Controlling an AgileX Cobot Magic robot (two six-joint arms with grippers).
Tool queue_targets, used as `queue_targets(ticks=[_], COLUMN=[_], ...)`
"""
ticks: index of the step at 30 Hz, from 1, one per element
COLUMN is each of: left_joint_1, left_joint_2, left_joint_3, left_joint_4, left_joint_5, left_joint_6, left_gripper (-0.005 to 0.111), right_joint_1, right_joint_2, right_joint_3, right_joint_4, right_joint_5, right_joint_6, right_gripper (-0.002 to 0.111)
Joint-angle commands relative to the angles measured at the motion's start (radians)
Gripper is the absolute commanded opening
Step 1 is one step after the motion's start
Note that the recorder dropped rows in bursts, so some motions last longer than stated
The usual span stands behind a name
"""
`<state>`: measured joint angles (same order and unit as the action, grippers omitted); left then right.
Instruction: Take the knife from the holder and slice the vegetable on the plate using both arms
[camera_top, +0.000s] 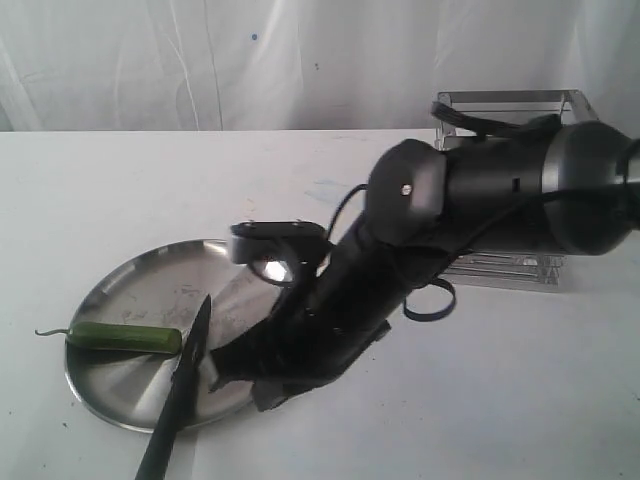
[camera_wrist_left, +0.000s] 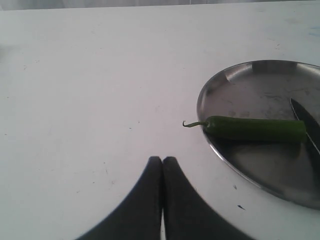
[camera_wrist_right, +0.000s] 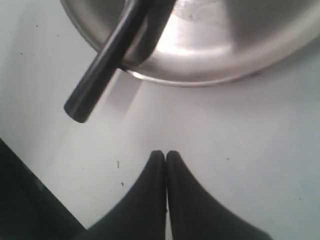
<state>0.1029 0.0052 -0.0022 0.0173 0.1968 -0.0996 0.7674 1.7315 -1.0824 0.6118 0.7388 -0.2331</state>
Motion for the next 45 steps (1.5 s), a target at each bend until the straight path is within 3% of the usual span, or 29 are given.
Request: queue_targets(ticks=[1, 7, 11, 16, 18, 21, 27, 45], left_joint_1=[-0.007, -0.007, -0.007, -0.007, -0.007, -0.007, -0.007, -0.007], left_joint_2=[-0.005, -0.005, -0.005, -0.005, -0.005, -0.005, -0.005, -0.005], left_joint_3=[0.002, 0.002, 0.002, 0.002, 0.002, 0.002, 0.002, 0.002], left_joint_4=[-0.004, -0.004, -0.004, -0.004, -0.004, -0.004, -0.004, -0.004], left_joint_5=[-0.001, -0.001, -0.001, -0.001, -0.001, -0.001, -0.001, -0.001], left_joint_6=[0.000, 0.000, 0.000, 0.000, 0.000, 0.000, 0.000, 0.000], left_gripper=[0.000, 0.000, 0.000, 0.000, 0.000, 0.000, 0.000, 0.000], right_joint_1=[0.133, 0.169, 0.147, 0.046, 0.006, -0.024, 0.000, 0.020], right_joint_2=[0.012, 0.059, 0.061, 0.100, 0.121, 0.136, 0.166, 0.359], right_joint_3=[-0.124, -0.204, -0.204, -0.204, -0.204, -0.194, -0.160, -0.160], right_joint_4=[-0.200, -0.210, 0.002, 0.477, 0.521, 0.513, 0.511, 0.521], right_joint_5=[0.030, 0.029, 0.047, 0.311, 0.374, 0.399, 0.194, 0.174], right_joint_6=[0.123, 0.195, 0.201, -0.041, -0.037, 0.084, 0.327, 0.304], right_gripper=[0.000, 0.000, 0.003, 0.032, 0.049, 0.062, 0.063, 0.063])
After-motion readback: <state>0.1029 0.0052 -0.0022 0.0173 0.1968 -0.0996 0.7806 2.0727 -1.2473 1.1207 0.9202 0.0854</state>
